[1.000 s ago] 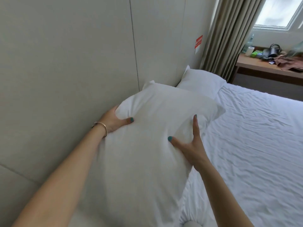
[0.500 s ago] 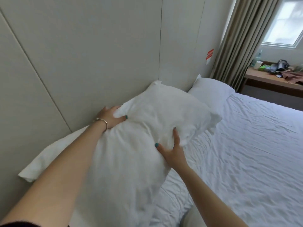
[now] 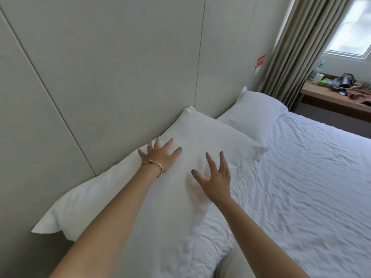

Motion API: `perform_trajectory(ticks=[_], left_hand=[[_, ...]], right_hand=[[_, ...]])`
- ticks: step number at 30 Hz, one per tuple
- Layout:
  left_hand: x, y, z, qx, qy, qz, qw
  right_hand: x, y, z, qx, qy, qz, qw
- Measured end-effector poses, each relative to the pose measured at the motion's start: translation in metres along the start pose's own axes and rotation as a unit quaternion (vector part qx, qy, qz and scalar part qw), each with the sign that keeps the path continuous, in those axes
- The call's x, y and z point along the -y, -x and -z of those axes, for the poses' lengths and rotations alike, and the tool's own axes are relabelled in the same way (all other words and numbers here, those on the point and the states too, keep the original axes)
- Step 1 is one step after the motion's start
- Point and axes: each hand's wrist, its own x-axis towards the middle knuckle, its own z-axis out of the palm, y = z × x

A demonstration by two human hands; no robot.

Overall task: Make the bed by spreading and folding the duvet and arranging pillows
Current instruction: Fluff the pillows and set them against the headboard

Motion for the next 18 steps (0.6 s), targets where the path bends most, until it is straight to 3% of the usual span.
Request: perform_trajectory(ticks=[4, 6, 13, 18], left_hand=[[-0.004, 0.005, -0.064, -0.005, -0.090, 0.014, 0.996], [-0.004, 0.000, -0.080, 0.003, -0.114, 0.018, 0.993], [-0.028, -0.041, -0.056, 0.006, -0.066, 0.035, 0.997], [-0.096, -0.111, -0.049, 0.012, -0.063, -0.025, 0.998]], right_hand=[[-0.025, -0.029, -0.010, 0.157, 0.147, 0.024, 0.976], [-0.041, -0.029, -0.022, 0.194, 0.160, 0.014, 0.968], [-0.062, -0.054, -0.021, 0.120, 0.113, 0.057, 0.985], [-0.096, -0.130, 0.005, 0.085, 0.116, 0.039, 0.989]])
